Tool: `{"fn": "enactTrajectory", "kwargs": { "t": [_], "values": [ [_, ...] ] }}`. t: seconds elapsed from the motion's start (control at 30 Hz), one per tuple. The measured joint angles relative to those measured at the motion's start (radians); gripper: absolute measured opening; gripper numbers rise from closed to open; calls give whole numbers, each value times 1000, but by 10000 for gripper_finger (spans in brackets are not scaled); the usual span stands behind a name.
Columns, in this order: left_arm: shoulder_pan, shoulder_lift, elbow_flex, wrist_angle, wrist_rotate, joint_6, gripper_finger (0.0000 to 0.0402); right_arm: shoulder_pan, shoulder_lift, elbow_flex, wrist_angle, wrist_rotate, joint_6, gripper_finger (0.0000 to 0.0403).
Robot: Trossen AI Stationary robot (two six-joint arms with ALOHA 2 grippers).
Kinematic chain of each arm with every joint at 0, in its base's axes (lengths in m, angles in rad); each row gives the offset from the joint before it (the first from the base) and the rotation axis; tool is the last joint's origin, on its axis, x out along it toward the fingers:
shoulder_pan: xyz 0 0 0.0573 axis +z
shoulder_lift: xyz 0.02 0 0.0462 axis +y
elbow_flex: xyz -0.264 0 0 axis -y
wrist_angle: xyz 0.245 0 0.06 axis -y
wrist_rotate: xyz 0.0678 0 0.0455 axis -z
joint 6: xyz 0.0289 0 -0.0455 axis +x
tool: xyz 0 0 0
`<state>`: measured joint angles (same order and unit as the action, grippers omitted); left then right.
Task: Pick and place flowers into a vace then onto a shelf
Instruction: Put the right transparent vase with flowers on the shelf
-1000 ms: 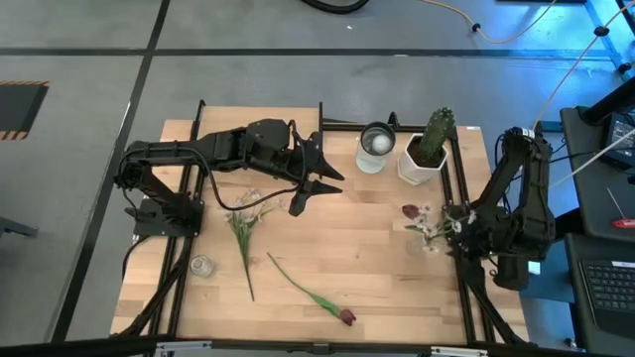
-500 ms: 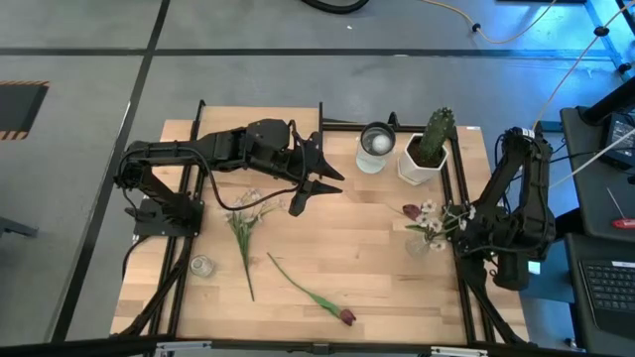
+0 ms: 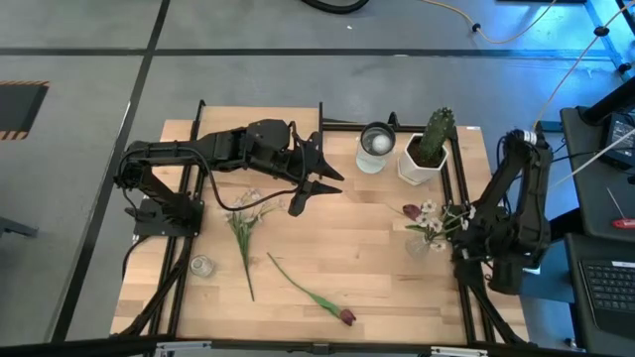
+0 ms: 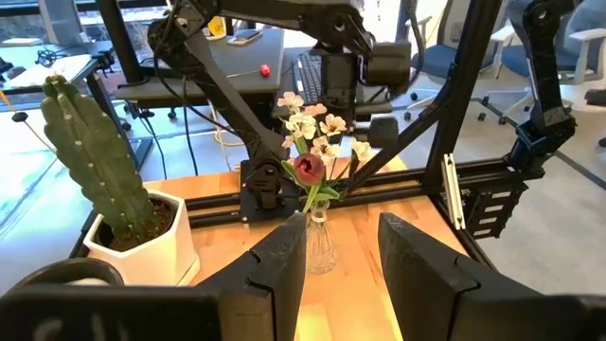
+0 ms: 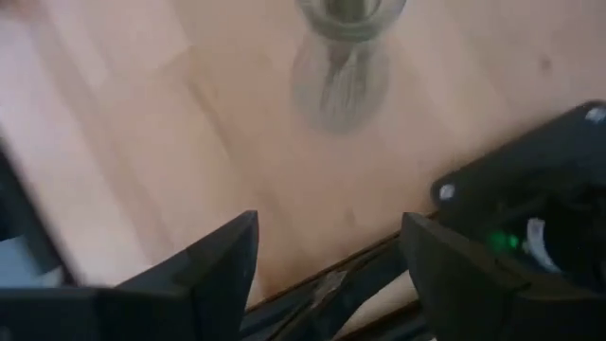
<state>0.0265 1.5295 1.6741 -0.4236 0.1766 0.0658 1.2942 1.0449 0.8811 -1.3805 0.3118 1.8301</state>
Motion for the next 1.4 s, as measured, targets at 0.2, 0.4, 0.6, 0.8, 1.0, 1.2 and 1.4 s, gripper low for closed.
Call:
{"fn": "enactTrajectory", "kwargs": {
  "t": [0.2,0.4,0.6,0.8,1.0,1.2,1.4],
  "values": [
    [0,0,0,0,0,0,127,0,68,-65,7,204,81,254],
    [0,0,0,0,0,0,127,-1,121,-117,26,297,157,254],
    [0,0,0,0,0,0,127,-1,180,-159,49,414,218,254],
    [0,0,0,0,0,0,127,-3,231,-183,54,491,263,254],
    [0,0,0,0,0,0,127,-19,270,-183,62,519,289,251],
    [0,0,0,0,0,0,127,-38,301,-183,81,534,290,207],
    [0,0,0,0,0,0,127,-42,321,-183,98,540,290,133]
  ]
}}
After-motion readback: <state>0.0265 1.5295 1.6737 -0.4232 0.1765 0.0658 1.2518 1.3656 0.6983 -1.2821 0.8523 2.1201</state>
